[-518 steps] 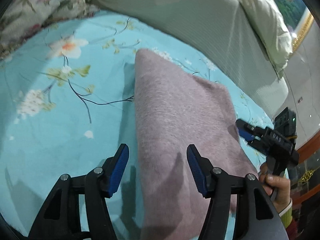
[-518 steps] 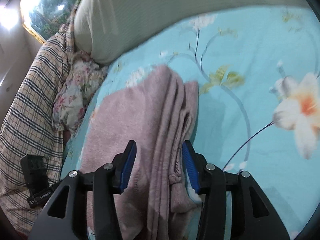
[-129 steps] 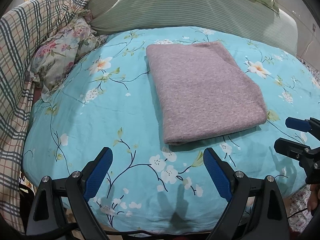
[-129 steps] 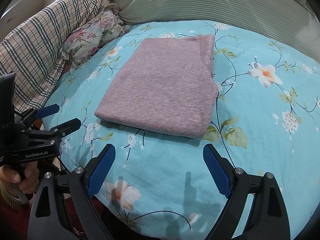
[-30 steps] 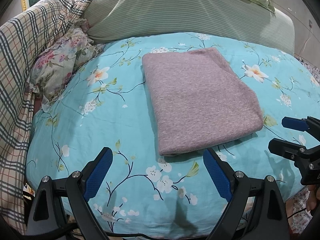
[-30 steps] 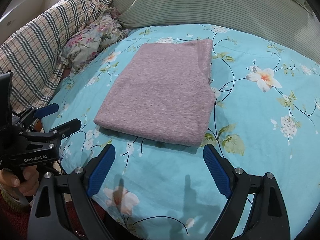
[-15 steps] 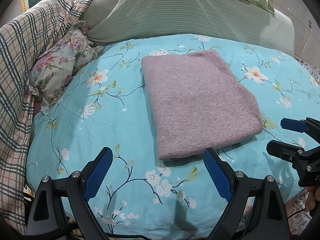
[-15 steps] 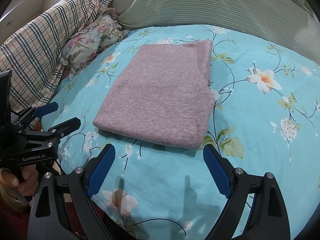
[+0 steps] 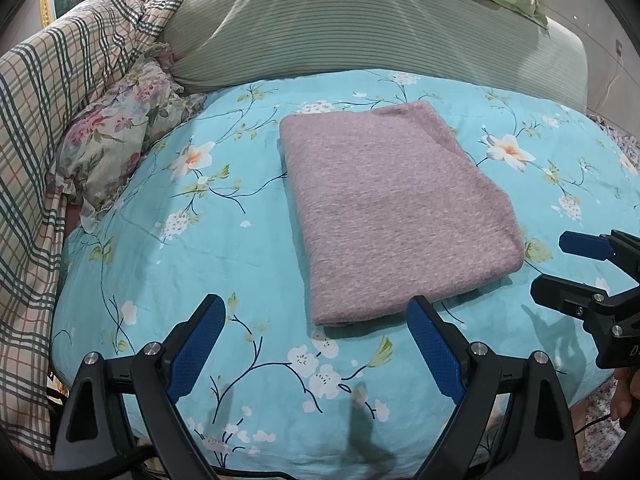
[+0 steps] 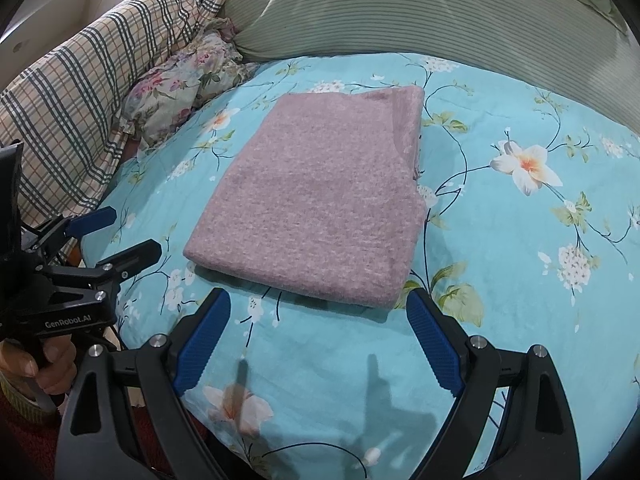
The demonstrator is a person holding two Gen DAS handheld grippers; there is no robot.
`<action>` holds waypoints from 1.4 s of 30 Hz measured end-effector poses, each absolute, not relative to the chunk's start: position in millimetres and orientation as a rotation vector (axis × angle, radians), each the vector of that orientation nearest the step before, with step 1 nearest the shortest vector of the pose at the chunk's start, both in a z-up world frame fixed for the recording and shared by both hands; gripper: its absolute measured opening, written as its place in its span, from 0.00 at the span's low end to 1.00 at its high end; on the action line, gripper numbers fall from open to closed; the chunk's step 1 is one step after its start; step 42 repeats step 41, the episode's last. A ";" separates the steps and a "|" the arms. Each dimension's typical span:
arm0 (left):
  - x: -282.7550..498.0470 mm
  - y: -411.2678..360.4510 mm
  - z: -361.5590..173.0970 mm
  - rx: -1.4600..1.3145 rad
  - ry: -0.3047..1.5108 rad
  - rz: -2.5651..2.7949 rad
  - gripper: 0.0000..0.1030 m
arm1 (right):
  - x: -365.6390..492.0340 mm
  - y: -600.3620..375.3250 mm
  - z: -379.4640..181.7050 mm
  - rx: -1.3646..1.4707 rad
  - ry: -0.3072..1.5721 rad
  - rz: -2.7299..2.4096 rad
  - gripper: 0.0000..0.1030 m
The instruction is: Fold small clothes
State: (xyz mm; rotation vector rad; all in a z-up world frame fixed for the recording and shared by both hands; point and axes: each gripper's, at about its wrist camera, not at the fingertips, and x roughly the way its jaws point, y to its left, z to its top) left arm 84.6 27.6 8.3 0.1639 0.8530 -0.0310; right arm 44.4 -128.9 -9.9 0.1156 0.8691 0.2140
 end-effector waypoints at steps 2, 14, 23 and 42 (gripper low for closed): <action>85.6 27.4 8.4 0.163 0.854 -0.033 0.90 | 45.2 -128.4 -9.0 0.117 0.867 0.211 0.87; 96.4 28.8 5.7 0.155 0.857 -0.033 0.90 | 58.5 -134.7 -11.1 0.122 0.869 0.203 0.87; 125.1 30.8 9.0 0.156 0.847 -0.018 0.90 | 75.4 -140.6 -6.8 0.130 0.848 0.191 0.87; 161.2 26.1 2.6 0.153 0.874 0.032 0.99 | 112.6 -155.7 -14.3 0.172 0.859 0.181 0.87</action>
